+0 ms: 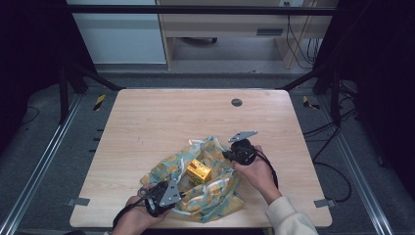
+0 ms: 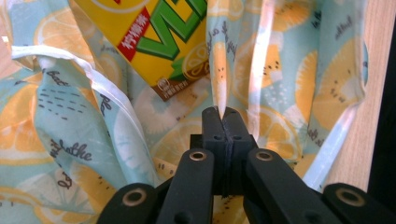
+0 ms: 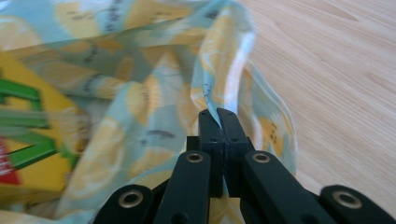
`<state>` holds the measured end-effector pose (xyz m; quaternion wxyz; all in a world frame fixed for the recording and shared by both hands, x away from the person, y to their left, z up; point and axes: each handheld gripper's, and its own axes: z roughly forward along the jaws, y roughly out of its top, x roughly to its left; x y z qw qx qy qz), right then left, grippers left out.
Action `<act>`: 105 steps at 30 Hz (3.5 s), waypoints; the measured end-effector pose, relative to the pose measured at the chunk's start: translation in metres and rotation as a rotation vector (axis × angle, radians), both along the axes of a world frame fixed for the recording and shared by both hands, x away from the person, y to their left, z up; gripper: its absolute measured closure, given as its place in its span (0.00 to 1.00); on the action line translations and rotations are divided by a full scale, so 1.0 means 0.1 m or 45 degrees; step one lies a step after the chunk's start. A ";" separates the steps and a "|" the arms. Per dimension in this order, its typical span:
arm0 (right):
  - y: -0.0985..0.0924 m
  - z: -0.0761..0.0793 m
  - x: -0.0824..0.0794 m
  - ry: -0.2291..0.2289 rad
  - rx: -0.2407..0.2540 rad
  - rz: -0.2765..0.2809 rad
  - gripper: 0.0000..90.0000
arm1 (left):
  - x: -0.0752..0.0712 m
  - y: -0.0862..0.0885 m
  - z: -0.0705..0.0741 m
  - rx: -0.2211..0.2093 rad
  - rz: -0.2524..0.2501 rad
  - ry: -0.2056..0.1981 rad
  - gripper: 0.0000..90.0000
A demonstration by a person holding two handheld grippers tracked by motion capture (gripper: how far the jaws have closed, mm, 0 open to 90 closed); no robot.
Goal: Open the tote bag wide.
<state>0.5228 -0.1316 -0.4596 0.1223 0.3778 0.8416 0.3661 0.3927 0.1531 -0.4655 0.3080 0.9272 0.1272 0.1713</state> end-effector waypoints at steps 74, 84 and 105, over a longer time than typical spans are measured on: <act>-0.19 0.43 -0.18 -0.263 0.025 -0.073 0.47 | -0.05 0.04 0.36 -0.273 0.157 -0.214 0.64; -0.01 0.22 -0.41 -0.179 -0.051 0.035 0.44 | 0.30 0.06 0.16 -0.146 0.333 -0.183 0.59; -0.09 -0.31 -0.65 -0.039 -0.162 0.109 0.45 | 0.48 0.07 -0.20 0.056 0.364 -0.087 0.65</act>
